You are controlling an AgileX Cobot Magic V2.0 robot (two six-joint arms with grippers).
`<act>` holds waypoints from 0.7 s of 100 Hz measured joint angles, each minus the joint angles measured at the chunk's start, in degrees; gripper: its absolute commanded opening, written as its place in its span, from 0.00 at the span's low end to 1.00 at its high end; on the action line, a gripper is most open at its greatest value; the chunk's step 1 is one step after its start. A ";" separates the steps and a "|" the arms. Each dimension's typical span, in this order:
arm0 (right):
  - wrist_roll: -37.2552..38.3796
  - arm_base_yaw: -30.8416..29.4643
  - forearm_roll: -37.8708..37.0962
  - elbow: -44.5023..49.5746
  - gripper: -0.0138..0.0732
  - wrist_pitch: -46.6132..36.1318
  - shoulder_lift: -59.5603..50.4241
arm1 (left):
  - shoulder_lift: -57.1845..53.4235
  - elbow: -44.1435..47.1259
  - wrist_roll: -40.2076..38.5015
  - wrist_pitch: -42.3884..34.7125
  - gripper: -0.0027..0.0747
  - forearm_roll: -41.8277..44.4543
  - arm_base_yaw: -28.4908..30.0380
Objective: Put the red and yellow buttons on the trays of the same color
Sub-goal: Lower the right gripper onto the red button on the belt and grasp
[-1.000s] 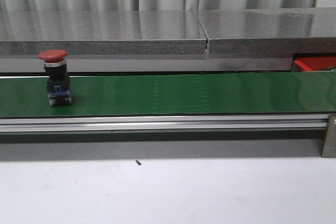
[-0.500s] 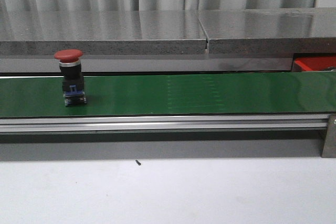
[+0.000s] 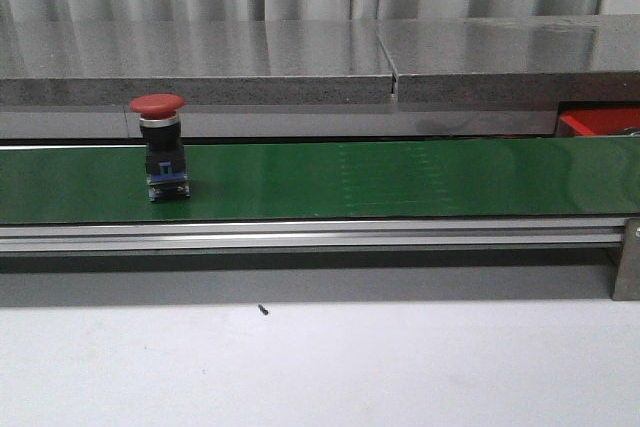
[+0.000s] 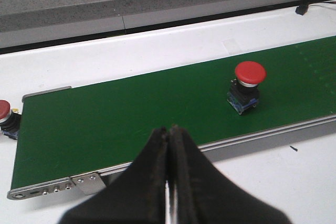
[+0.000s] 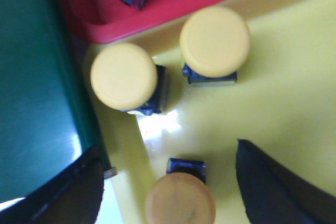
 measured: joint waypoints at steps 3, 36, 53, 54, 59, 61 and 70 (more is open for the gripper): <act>-0.29 0.53 0.00 0.00 0.70 -0.07 -1.15 | 0.00 0.00 0.00 0.00 0.01 0.00 0.00; -3.52 11.62 -0.72 0.23 0.06 0.86 -12.35 | 0.00 0.00 0.00 0.00 0.01 0.00 0.00; -3.75 17.78 -2.08 0.23 0.03 1.80 -16.67 | 0.00 0.00 0.00 0.00 0.01 0.00 0.00; -3.75 18.24 -2.06 0.23 0.03 1.81 -17.01 | 0.00 0.00 0.00 0.00 0.01 0.00 0.00; -3.75 19.69 -2.20 0.35 0.03 1.89 -18.23 | 0.00 0.00 0.00 0.00 0.01 0.00 0.00; -3.75 20.25 -2.32 0.44 0.03 1.89 -18.77 | 0.00 0.00 0.00 0.00 0.01 0.00 0.00; -3.75 22.23 -2.32 1.87 0.03 1.65 -21.27 | 0.00 0.00 0.00 0.00 0.01 0.00 0.00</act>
